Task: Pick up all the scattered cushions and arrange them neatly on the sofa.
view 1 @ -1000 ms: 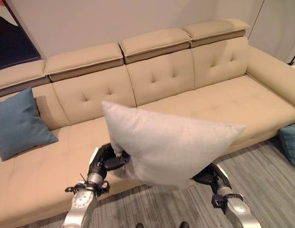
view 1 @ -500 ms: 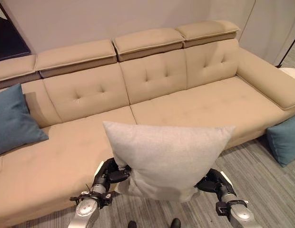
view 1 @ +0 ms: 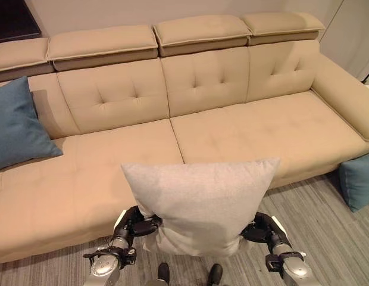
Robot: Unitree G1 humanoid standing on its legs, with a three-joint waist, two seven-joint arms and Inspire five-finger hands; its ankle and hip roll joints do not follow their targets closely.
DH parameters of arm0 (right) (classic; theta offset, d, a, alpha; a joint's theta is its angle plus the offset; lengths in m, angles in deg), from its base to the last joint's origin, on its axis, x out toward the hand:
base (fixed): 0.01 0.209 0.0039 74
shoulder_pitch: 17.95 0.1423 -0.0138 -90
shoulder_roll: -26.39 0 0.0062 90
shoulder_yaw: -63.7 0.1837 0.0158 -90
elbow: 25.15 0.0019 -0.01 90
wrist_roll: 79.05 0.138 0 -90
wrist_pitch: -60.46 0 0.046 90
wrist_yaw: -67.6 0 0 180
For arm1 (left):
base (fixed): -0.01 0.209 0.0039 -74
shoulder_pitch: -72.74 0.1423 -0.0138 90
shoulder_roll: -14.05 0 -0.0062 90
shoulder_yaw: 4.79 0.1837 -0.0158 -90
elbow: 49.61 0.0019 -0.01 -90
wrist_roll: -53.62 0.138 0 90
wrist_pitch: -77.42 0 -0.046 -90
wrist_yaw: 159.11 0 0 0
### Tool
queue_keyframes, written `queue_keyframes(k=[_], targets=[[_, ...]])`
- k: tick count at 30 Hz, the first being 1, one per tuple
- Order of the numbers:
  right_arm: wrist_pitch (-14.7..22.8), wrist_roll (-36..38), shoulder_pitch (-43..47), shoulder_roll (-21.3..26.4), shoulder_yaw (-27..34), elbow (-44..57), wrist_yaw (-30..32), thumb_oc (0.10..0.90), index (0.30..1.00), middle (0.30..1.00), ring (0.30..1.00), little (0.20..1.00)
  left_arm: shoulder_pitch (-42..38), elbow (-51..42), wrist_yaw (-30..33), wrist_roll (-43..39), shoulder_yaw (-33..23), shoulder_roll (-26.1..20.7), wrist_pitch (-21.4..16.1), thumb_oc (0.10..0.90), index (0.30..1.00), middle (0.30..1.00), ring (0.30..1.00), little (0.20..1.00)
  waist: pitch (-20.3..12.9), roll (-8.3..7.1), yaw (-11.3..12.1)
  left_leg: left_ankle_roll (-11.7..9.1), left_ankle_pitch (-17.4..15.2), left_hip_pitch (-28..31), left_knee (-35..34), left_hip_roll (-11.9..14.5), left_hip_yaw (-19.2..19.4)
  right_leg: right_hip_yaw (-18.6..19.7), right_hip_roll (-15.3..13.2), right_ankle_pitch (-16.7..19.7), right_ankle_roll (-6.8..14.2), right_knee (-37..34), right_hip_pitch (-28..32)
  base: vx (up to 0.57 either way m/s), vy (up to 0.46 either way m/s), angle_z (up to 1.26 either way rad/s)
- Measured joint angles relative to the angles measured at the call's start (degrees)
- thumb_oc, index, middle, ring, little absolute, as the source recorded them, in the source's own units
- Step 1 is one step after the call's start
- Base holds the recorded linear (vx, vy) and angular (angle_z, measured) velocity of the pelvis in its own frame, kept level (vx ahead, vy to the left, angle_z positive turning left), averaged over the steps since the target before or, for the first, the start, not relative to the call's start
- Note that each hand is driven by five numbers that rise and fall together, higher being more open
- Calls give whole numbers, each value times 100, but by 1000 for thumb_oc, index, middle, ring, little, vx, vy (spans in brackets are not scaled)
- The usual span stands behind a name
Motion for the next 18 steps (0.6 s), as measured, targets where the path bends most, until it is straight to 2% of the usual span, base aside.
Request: queue_keyframes(k=[1,3,6,7,9,10,12,13,16,17,18], targets=[[0,0,24,-42,-2,-11,-11,400,300,300,300,300,-5,-1,1,0,-19,-48,0,400,300,300,300,300,-9,-43,-2,58,-39,26,0,-32,20,7,-94,-116,152,351,-128,94,124,-7],[0,0,78,-42,-30,-27,-14,400,300,300,300,300,-37,1,6,0,-20,-83,0,400,300,300,300,300,-1,-57,-50,92,-34,55,23,-40,36,16,-256,-149,201,1048,-434,95,98,-1],[0,-2,92,-130,-48,-86,-22,400,300,300,300,300,-88,4,7,0,-19,-203,-2,400,300,300,300,300,7,-151,-75,256,-120,190,61,-143,16,179,-541,-207,311,2029,-798,160,44,4],[1,-3,114,-200,-60,-111,-38,400,300,300,300,300,-127,28,15,-2,-25,-209,-11,400,300,300,300,300,29,-132,-64,379,-227,259,-48,-196,-106,191,-584,-429,442,2232,-974,223,-4,19],[1,-4,139,-212,-59,-112,-79,400,300,300,300,300,-200,76,54,-3,-30,-241,7,400,300,300,300,300,31,-136,-118,352,-91,305,-153,-233,-178,265,-440,-583,417,1917,-998,147,-35,33],[0,-4,137,-217,-60,-117,-76,400,300,300,300,300,-200,72,51,-2,-13,-261,7,400,300,300,300,300,43,-120,-166,350,-88,330,-151,-280,-253,330,-374,-581,413,1650,-1003,178,-69,41],[0,-4,147,-216,-60,-118,-77,400,300,300,300,300,-198,74,52,-2,-15,-219,7,400,300,300,300,300,58,-97,-190,347,-92,381,-184,-300,-333,382,-289,-572,398,1558,-1044,183,-102,42],[1,-4,172,-201,-37,-121,-64,400,300,300,300,300,-265,77,56,-3,-16,-162,6,400,300,300,300,300,123,12,-293,320,-113,389,-202,-313,-595,807,3,-532,420,1178,-1147,176,-116,69],[0,-4,173,-165,-35,-180,-47,400,300,300,300,300,-266,84,55,0,-9,-119,7,400,300,300,300,300,133,22,-373,208,-184,480,-205,-413,-831,910,50,-232,224,476,-992,203,-178,73],[0,-4,145,-160,-20,-222,-39,400,300,300,300,300,-171,88,55,-1,-17,-32,8,400,300,300,300,300,124,65,-370,79,-267,628,-161,-387,-1007,866,109,225,10,164,-659,152,-186,63],[0,-1,151,-158,-2,-283,-35,400,300,300,300,300,-141,88,55,-5,-17,35,7,400,300,300,300,300,116,101,-359,-10,-318,597,30,-322,-1074,760,156,233,-62,42,-503,130,-172,63]])
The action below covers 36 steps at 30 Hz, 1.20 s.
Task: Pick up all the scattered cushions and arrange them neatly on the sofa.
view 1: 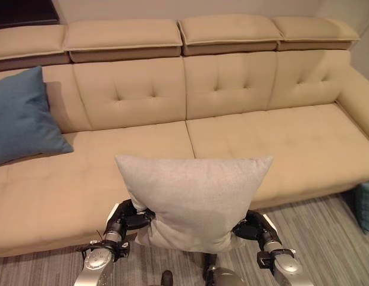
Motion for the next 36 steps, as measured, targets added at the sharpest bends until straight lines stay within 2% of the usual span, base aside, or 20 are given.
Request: queue_keyframes(k=[1,3,4,5,6,7,8,11,13,16,17,20,21,22,25,28,31,33,34,36], targets=[[0,0,6,15,11,-48,5,400,300,300,300,300,-5,-2,-1,0,3,46,-1,400,300,300,300,300,6,-16,32,-92,-70,-167,397,34,22,-67,36,7,-11,-175,164,87,-133,40],[2,2,20,138,12,-48,1,400,300,300,300,300,45,-5,-3,-6,4,121,-1,400,300,300,300,300,-3,-23,164,-211,-154,-329,943,133,59,-161,151,17,-217,-410,422,83,-209,25],[2,3,36,218,14,-47,0,400,300,300,300,300,46,-7,-10,-7,24,164,-1,400,300,300,300,300,7,-40,196,-339,-237,-604,1601,211,41,-261,227,-12,-265,-561,592,37,-186,28],[7,7,41,226,41,-46,2,400,300,300,300,300,20,-7,-10,-10,39,182,-1,400,300,300,300,300,35,-99,190,-363,-238,-894,2177,222,50,-332,231,-26,-328,-638,684,23,-121,33],[8,14,45,230,74,-47,7,400,300,300,300,300,8,-7,-10,-21,67,201,-4,400,300,300,300,300,63,-155,204,-415,-206,-1183,2766,264,108,-364,253,-39,-500,-679,756,74,-96,23],[9,25,42,245,122,-46,16,400,300,300,300,300,31,-6,-10,-70,128,216,-2,400,300,300,300,300,58,-149,199,-470,-214,-1461,3350,410,204,-449,351,-93,-639,-698,822,67,-57,11],[8,30,46,245,135,-47,26,400,300,300,300,300,36,-10,-18,-78,141,211,-2,400,300,300,300,300,61,-153,187,-434,-240,-1570,3414,472,244,-479,397,-133,-701,-698,846,100,-67,16],[8,38,28,246,184,-47,26,400,300,300,300,300,-12,-24,-18,-104,182,214,-3,400,300,300,300,300,110,-240,11,-411,-257,-1631,3006,599,510,-616,480,-214,-794,-793,934,97,-6,26],[6,44,-4,275,230,-47,28,400,300,300,300,300,-71,-19,-25,-101,254,217,0,400,300,300,300,300,155,-322,-45,-402,-263,-1590,2307,659,885,-679,468,-253,-808,-790,942,82,25,20],[5,51,-13,311,253,-47,42,400,300,300,300,300,-84,-16,-50,-98,291,253,5,400,300,300,300,300,200,-406,-48,-530,-90,-1676,1388,685,1046,-715,480,-338,-767,-793,991,132,55,-1],[5,52,-6,316,237,-47,41,400,300,300,300,300,-51,-16,-49,-98,277,248,6,400,300,300,300,300,197,-384,0,-510,86,-1639,922,646,968,-635,549,-375,-712,-791,1031,200,84,-27],[5,51,-53,291,185,-47,36,400,300,300,300,300,40,-16,-49,-95,247,225,21,400,300,300,300,300,173,-266,-37,-438,227,-1440,662,599,935,-603,647,-487,-622,-793,1216,173,86,-17],[4,51,-106,292,183,-47,27,400,300,300,300,300,64,-16,-51,-93,248,224,25,400,300,300,300,300,138,-206,-28,-317,330,-1292,529,570,926,-574,681,-523,-575,-792,1282,95,75,-18],[5,51,-129,284,169,-46,18,400,300,300,300,300,73,-19,-53,-90,245,209,28,400,300,300,300,300,122,-177,-10,-211,664,-1203,403,568,939,-522,690,-558,-504,-783,1320,78,76,-17],[4,47,-135,150,160,-44,10,400,300,300,300,300,57,-31,-52,-88,215,69,34,400,300,300,300,300,78,-228,3,-14,637,-982,166,302,1072,-442,385,-735,-236,-487,1252,98,130,-11],[2,45,-61,122,58,-13,-37,400,300,300,300,300,46,-38,-45,-88,105,-8,35,400,300,300,300,300,72,-219,138,109,547,-848,105,207,1247,-299,180,-1006,-53,65,1030,76,115,-27],[1,39,97,18,-29,-9,-55,400,300,300,300,300,-15,-25,-29,-91,-9,-113,35,400,300,300,300,300,78,-212,166,183,496,-707,68,148,1295,-303,-68,-1345,286,1342,503,74,81,-11],[2,35,136,-75,-35,-9,-76,400,300,300,300,300,-37,-29,-25,-96,-48,-233,32,400,300,300,300,300,73,-231,193,373,357,-517,50,131,1277,-276,-187,-1475,439,2114,288,103,57,5],[4,30,180,-78,-34,-9,-98,400,300,300,300,300,-37,-27,-17,-99,-63,-245,31,400,300,300,300,300,76,-228,179,412,332,-475,39,112,1275,-273,-270,-1622,484,2396,148,120,8,3],[4,27,195,-79,-37,-3,-116,400,300,300,300,300,-29,-26,-12,-98,-85,-253,31,400,300,300,300,300,75,-229,174,418,318,-413,29,61,1263,-269,-394,-1619,471,2275,68,119,-46,7]])
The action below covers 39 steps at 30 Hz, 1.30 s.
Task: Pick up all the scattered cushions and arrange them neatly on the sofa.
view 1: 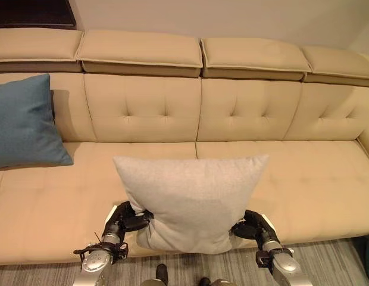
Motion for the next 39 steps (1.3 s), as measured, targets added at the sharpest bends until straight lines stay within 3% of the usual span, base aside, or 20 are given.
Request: queue_keyframes(k=[2,4,6,8,9,11,12,14,15,18,20,24,27,28,34,39], targets=[[0,-1,17,0,-1,0,-7,400,300,300,300,300,0,8,4,-2,-19,59,-1,400,300,300,300,300,15,31,-28,-2,-8,6,-50,-10,-46,243,-86,130,-43,-602,-274,165,-151,8],[-2,-25,-18,5,-4,-3,-3,400,300,300,300,300,-12,88,5,-1,-24,96,-2,400,300,300,300,300,16,47,-158,-20,-64,-11,-66,1,-212,446,-120,501,-27,-1120,-471,122,-138,31],[-6,-26,-94,6,-3,-3,2,400,300,300,300,300,19,148,7,1,-13,101,0,400,300,300,300,300,2,1,-232,-125,-48,45,-108,-18,-316,435,-172,994,-75,-1665,-419,140,-173,40],[-13,-26,-208,43,4,-21,16,400,300,300,300,300,110,149,7,3,46,160,0,400,300,300,300,300,-13,29,-236,-290,-45,200,-182,63,-432,420,-84,1545,-290,-1886,-211,112,-149,25],[-30,-26,-271,154,7,-58,17,400,300,300,300,300,221,140,7,7,83,316,-2,400,300,300,300,300,-92,221,-218,-475,-38,157,-162,310,-532,305,172,1540,-324,-2118,-5,95,-206,29],[-44,-24,-292,351,39,-62,18,400,300,300,300,300,244,145,-5,9,181,471,-3,400,300,300,300,300,-126,360,-170,-619,25,127,-83,544,-615,130,466,1590,-451,-2437,232,43,-254,37],[-44,-22,-317,401,96,-64,26,400,300,300,300,300,179,197,-1,9,231,531,4,400,300,300,300,300,-126,356,-236,-686,68,-60,183,596,-729,-60,484,1540,-465,-2505,317,-19,-173,80],[-46,-16,-329,463,247,-63,34,400,300,300,300,300,28,159,-15,2,389,546,0,400,300,300,300,300,-104,171,-250,-899,219,-643,1038,598,-795,-324,410,1544,-583,-2701,403,-7,-118,76],[-46,-13,-254,540,247,-63,35,400,300,300,300,300,33,169,-20,-4,418,563,1,400,300,300,300,300,-96,168,-186,-898,221,-758,1332,678,-742,-355,514,1537,-811,-2772,476,39,-79,19],[-45,-14,-146,539,249,-61,43,400,300,300,300,300,39,170,-19,-15,405,556,1,400,300,300,300,300,-69,136,-193,-873,175,-824,1416,839,-605,-425,606,1460,-937,-2822,555,41,-23,7],[-46,-11,-171,516,282,-53,91,400,300,300,300,300,-61,159,-25,-11,412,560,0,400,300,300,300,300,-46,95,-403,-875,156,-797,1122,905,-187,-661,632,1380,-1025,-2945,621,111,41,48],[-46,-10,-195,506,276,-53,141,400,300,300,300,300,-106,161,-26,9,426,556,1,400,300,300,300,300,8,20,-488,-937,208,-701,327,974,-14,-635,753,1399,-989,-3029,630,118,68,16],[-47,-16,-199,490,267,-53,134,400,300,300,300,300,8,163,-25,9,413,550,4,400,300,300,300,300,28,70,-473,-977,265,-525,19,989,-214,-530,929,1392,-1004,-3063,712,157,123,-31],[-47,-16,-219,522,291,-53,135,400,300,300,300,300,51,161,-39,12,449,559,5,400,300,300,300,300,51,188,-495,-954,270,-361,19,925,-260,-483,1021,1393,-1001,-3049,782,133,129,-38],[-69,-16,-324,318,264,-41,91,400,300,300,300,300,49,119,-43,41,309,432,7,400,300,300,300,300,54,143,-457,-660,146,-183,-69,584,-106,-274,698,1436,-797,-2941,781,84,97,-12],[-104,-28,-321,190,223,144,64,400,300,300,300,300,53,88,-36,41,80,393,8,400,300,300,300,300,41,165,-185,-579,92,-69,-110,490,-11,-194,602,1437,-731,-2964,855,68,43,-7]])
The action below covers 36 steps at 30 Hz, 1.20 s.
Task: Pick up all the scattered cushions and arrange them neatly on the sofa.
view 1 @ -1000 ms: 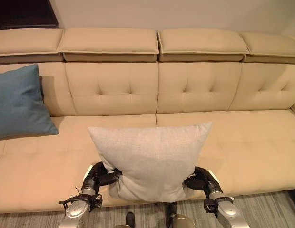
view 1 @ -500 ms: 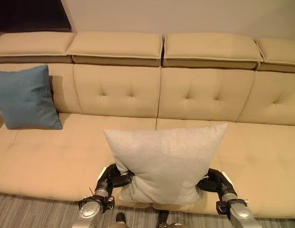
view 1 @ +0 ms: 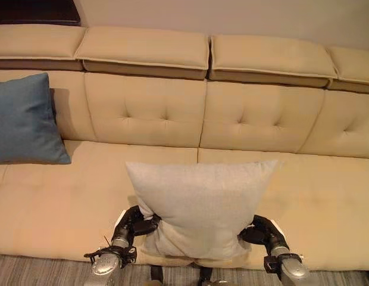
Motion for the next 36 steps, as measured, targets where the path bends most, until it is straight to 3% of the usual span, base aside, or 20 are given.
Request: queue_keyframes(k=[7,12,18,21,25,31,32,33,34,36], targets=[[1,-62,413,-8,19,219,315,400,300,300,300,300,-129,-444,184,0,-85,-2,-5,400,300,300,300,300,-11,-1,18,0,-1,-38,-94,-2,-14,2,12,-19,39,-20,-65,-32,-1,1],[2,-290,1218,52,-104,211,892,400,300,300,300,300,-950,-452,725,71,118,-61,-10,400,300,300,300,300,-120,-19,-18,43,115,-747,-22,-8,35,109,11,190,18,-44,-777,-137,-19,-9],[17,-500,3028,207,-465,-520,1877,400,300,300,300,300,-2961,461,1751,115,548,-71,-232,400,300,300,300,300,-85,7,-27,76,241,-1754,233,7,16,132,-4,401,-59,21,-1706,-152,-8,-1],[66,-538,4304,385,-455,-1042,2301,400,300,300,300,300,-4236,866,2270,125,742,-70,-361,400,300,300,300,300,255,171,-26,96,401,-2193,236,-13,-30,77,-43,498,-101,121,-2160,-95,26,9],[80,-552,5211,516,-588,-1428,2780,400,300,300,300,300,-5252,1336,2813,185,1018,-65,-523,400,300,300,300,300,460,360,-32,100,445,-2543,247,-19,-118,-3,-65,496,-104,225,-2511,-61,30,7],[111,-550,6312,593,-856,-2260,3125,400,300,300,300,300,-6505,2105,3114,200,1477,-260,-535,400,300,300,300,300,732,414,-75,95,467,-2823,257,-21,-186,16,-92,495,-118,360,-2837,-10,24,3],[113,-549,6494,624,-906,-2321,3187,482,422,422,422,422,-6767,2203,3151,241,1537,-309,-517,558,538,538,538,538,733,415,-93,92,469,-2936,239,-26,-220,30,-98,494,-119,369,-2952,54,9,7],[113,-549,6545,629,-915,-2353,3227,599,599,599,599,599,-6838,2236,3165,282,1539,-309,-518,758,836,836,836,836,733,415,-101,91,470,-2962,240,-30,-236,57,-101,494,-119,368,-2973,-40,10,8],[114,-549,6630,662,-973,-2462,3292,800,900,900,900,900,-6943,2332,3173,392,1603,-307,-517,800,900,900,900,900,740,413,-107,90,471,-2982,271,-38,-270,171,-114,494,-119,381,-2983,-24,9,5],[114,-549,6658,718,-1082,-2478,3370,800,900,900,900,900,-6952,2362,3181,412,1609,-309,-517,800,900,900,900,900,748,399,-104,84,467,-3073,479,-78,-308,193,-173,495,-118,401,-2973,-28,6,17]])
